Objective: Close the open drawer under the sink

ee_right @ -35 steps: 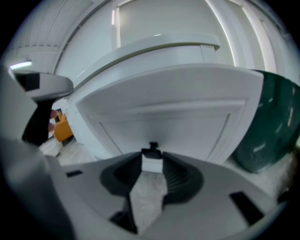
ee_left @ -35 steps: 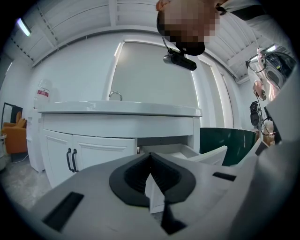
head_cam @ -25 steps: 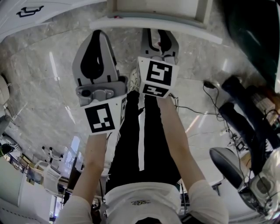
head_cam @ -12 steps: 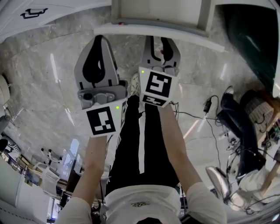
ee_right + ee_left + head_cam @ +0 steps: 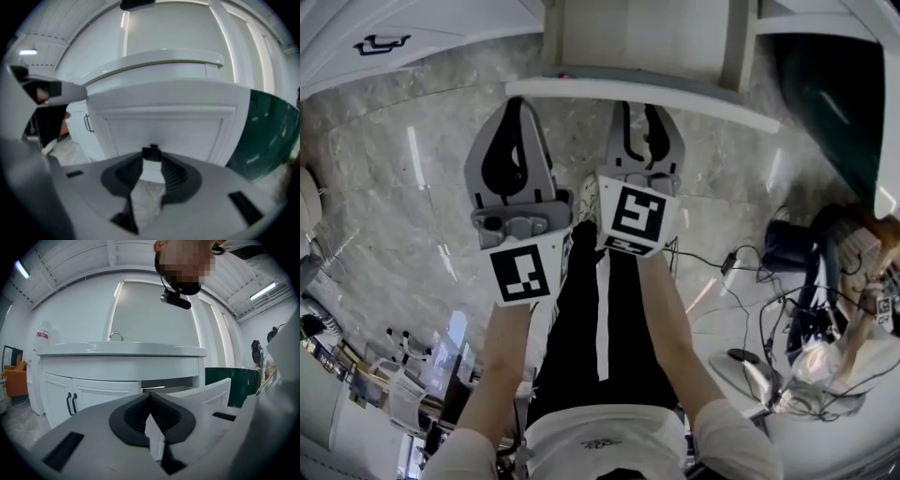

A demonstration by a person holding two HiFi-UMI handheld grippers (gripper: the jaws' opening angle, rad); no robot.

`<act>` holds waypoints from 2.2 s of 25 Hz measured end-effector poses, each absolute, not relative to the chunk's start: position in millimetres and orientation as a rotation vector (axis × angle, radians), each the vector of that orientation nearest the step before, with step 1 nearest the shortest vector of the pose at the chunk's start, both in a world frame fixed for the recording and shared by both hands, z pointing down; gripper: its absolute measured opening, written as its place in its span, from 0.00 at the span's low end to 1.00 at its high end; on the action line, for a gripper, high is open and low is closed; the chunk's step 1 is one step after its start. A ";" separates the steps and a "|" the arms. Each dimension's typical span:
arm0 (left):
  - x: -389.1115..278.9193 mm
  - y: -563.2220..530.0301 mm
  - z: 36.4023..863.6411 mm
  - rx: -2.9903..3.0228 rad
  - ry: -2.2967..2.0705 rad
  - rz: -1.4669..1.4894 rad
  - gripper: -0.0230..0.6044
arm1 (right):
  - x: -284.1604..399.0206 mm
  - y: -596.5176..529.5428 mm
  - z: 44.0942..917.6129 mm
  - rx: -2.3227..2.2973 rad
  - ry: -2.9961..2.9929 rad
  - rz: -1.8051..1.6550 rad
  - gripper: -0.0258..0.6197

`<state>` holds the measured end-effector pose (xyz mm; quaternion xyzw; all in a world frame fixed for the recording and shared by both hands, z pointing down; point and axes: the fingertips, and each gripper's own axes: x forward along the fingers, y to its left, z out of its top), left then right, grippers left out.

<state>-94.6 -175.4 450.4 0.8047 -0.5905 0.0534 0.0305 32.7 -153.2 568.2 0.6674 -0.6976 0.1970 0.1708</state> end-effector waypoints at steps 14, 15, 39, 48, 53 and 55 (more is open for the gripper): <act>-104.5 -179.8 448.2 2.486 -1.870 0.172 0.07 | 36.7 -165.9 562.3 1.912 -1.973 0.536 0.26; -105.8 -179.7 449.5 2.480 -1.873 0.177 0.07 | 37.3 -168.0 561.8 1.908 -1.972 0.531 0.26; -105.3 -197.5 464.8 2.448 -1.905 0.203 0.07 | 43.7 -212.0 558.8 1.915 -1.990 0.495 0.26; -105.1 -204.1 466.5 2.440 -1.916 0.205 0.07 | 46.5 -232.5 556.2 1.924 -1.999 0.464 0.26; -102.3 -196.0 474.7 2.427 -1.900 0.242 0.07 | 48.7 -248.6 554.0 1.905 -2.021 0.438 0.26; -100.9 -193.5 477.8 2.417 -1.899 0.252 0.07 | 49.5 -258.3 553.6 1.900 -2.026 0.437 0.26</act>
